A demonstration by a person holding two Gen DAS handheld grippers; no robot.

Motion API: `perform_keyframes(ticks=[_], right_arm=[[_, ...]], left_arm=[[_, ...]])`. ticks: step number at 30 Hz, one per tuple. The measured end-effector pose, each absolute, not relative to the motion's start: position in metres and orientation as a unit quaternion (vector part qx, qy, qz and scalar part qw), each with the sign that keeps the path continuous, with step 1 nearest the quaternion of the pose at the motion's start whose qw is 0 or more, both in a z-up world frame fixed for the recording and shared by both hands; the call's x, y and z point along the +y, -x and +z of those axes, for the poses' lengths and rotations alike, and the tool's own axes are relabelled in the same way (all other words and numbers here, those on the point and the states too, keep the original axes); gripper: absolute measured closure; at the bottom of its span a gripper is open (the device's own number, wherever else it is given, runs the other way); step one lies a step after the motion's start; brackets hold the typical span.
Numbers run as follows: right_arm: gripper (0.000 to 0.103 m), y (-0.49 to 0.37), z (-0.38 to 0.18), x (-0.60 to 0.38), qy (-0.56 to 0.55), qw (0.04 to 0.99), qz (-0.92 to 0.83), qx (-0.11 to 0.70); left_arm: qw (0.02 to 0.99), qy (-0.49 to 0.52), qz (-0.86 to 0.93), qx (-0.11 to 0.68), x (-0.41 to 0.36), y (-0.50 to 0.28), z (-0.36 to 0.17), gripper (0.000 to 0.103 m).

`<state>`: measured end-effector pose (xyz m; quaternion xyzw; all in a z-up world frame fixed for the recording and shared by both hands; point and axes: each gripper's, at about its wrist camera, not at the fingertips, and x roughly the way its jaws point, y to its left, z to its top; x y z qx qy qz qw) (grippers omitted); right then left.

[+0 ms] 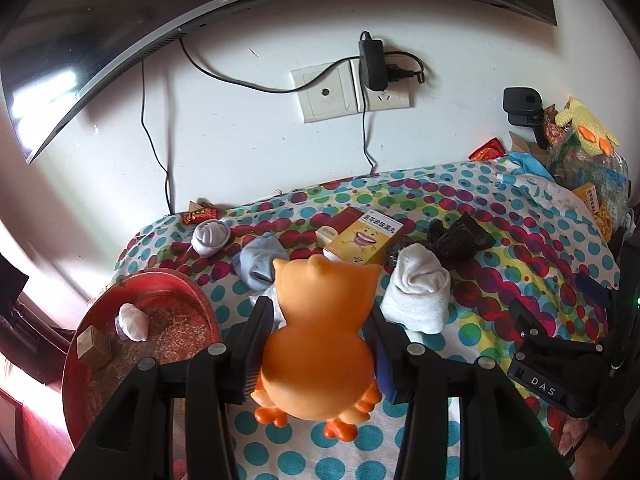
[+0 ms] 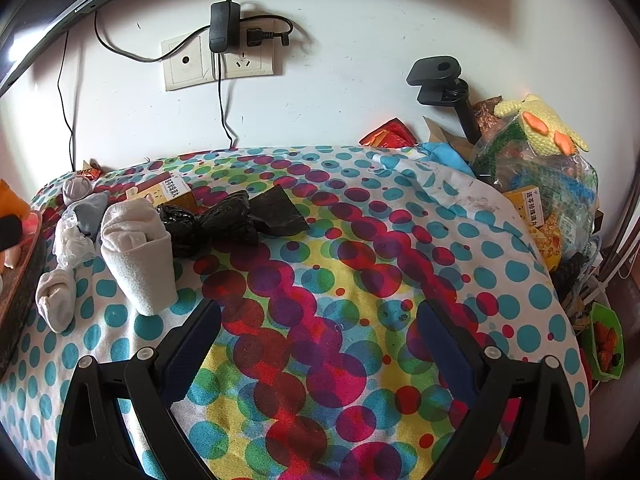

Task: Organize objects
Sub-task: 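Carry the orange toy cat over the red tray with the left gripper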

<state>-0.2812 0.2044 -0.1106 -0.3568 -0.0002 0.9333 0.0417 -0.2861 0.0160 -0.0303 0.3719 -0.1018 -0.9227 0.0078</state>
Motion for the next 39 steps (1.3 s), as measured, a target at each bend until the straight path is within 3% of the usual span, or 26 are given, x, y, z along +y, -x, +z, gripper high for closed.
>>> perform_keyframes(ticks=[39], right_arm=[[0.003,0.283,-0.111,0.191,0.357,0.022,0.934,-0.021]], left_arm=[[0.122,-0.391,-0.910,-0.071,-0.112,0.277,-0.037,0.056]])
